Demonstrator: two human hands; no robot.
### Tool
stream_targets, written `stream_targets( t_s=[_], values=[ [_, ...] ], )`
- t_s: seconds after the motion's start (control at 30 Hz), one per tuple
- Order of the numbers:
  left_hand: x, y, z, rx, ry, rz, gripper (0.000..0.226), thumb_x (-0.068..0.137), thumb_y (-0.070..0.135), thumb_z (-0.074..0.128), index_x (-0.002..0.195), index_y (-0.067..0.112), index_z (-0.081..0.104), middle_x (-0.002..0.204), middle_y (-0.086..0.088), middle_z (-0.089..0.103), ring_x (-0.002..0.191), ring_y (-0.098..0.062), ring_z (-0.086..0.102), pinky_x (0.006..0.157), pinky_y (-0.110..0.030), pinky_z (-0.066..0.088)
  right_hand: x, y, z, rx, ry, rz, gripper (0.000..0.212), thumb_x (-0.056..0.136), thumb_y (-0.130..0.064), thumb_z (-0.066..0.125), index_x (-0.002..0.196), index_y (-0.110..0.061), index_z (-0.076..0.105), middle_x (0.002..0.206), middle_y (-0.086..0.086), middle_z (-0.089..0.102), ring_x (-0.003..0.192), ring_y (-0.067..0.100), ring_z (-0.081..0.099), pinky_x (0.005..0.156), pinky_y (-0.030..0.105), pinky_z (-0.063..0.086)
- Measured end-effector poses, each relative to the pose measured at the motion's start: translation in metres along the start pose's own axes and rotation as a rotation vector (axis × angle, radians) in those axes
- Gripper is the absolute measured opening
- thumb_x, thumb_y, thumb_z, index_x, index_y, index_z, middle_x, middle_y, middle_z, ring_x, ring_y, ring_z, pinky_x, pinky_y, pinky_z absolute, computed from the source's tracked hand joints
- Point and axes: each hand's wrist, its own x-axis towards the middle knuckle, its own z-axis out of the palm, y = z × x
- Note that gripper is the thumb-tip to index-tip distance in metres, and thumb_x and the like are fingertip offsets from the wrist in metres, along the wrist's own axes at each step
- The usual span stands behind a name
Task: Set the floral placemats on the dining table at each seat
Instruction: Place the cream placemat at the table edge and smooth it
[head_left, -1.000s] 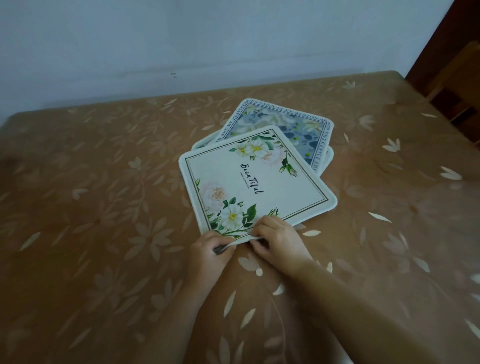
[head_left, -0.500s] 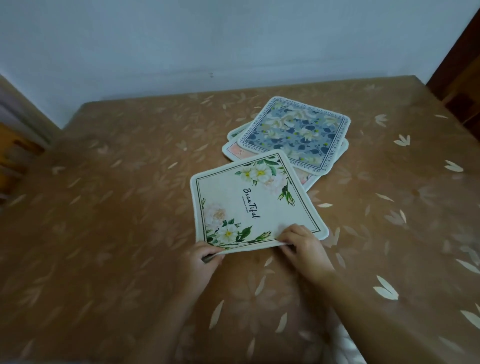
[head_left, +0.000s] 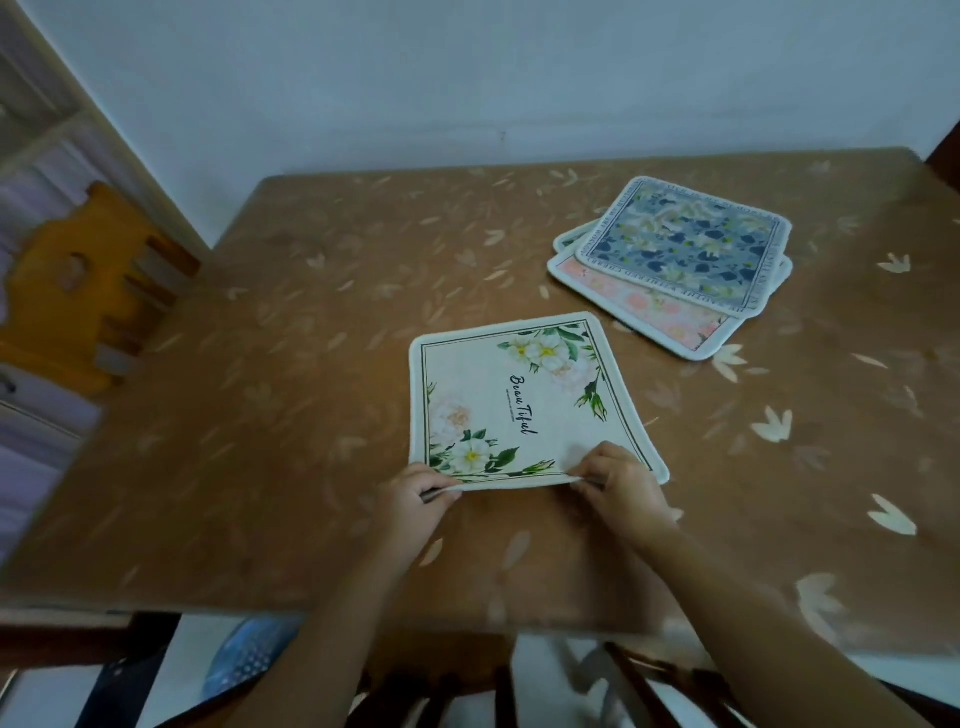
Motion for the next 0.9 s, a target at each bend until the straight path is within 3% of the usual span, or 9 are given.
stream_targets(
  t_s=[0.13,0.37,0.47,0.57,0.8,0.9],
  values=[
    [-0.004,-0.034,-0.044,0.029,-0.043,0.024,0.012,0.074,0.002,0.072,0.085,0.006,0.072,0.076,0.002,0.060,0.070,-0.004,0.055,0.062,-0.001,0.039,-0.002,-0.040,0.039,0.008,0.008,0.019,0.009,0.075,-0.002,0.069,0.084,-0.005,0.071,0.086,0.012,0.062,0.086,0.027,0.057,0.075,0.037,0.048],
    [-0.018,-0.088,-0.111,0.087,-0.031,0.023,0.011,0.073,0.002,0.073,0.083,0.004,0.072,0.075,-0.001,0.060,0.068,-0.009,0.055,0.060,-0.003,0.038,0.001,-0.098,0.104,-0.004,-0.016,-0.001,0.011,0.076,-0.003,0.068,0.086,-0.005,0.071,0.089,0.010,0.062,0.089,0.026,0.055,0.074,0.031,0.044],
    [-0.025,-0.100,-0.125,0.086,-0.025,0.019,0.009,0.073,0.003,0.073,0.081,0.003,0.072,0.078,-0.008,0.062,0.072,-0.018,0.058,0.062,-0.011,0.041,0.002,-0.115,0.120,-0.032,0.006,-0.023,0.012,0.075,0.000,0.067,0.085,-0.005,0.071,0.088,0.012,0.063,0.089,0.029,0.056,0.073,0.034,0.045],
    [-0.031,-0.106,-0.130,0.052,-0.017,0.014,0.007,0.073,0.003,0.073,0.079,0.003,0.071,0.078,-0.010,0.061,0.071,-0.019,0.057,0.059,-0.006,0.038,-0.002,-0.127,0.131,-0.084,0.021,-0.054,0.015,0.076,0.003,0.062,0.086,-0.004,0.070,0.089,0.013,0.063,0.088,0.031,0.055,0.073,0.038,0.046],
    [-0.027,-0.094,-0.117,-0.006,-0.058,0.081,0.005,0.074,0.003,0.071,0.075,0.006,0.067,0.072,0.006,0.050,0.071,-0.014,0.052,0.060,-0.012,0.036,-0.013,-0.162,0.150,-0.119,-0.018,-0.216,0.012,0.074,-0.002,0.066,0.085,-0.006,0.068,0.085,0.013,0.064,0.083,0.031,0.057,0.072,0.042,0.049],
    [-0.027,-0.088,-0.109,-0.026,-0.076,0.132,0.005,0.074,0.004,0.071,0.075,0.007,0.067,0.073,0.012,0.047,0.069,-0.011,0.050,0.060,-0.007,0.036,-0.013,-0.164,0.151,-0.086,-0.034,-0.190,0.009,0.075,-0.002,0.066,0.083,-0.005,0.068,0.085,0.014,0.063,0.083,0.030,0.057,0.072,0.040,0.049]
  ],
)
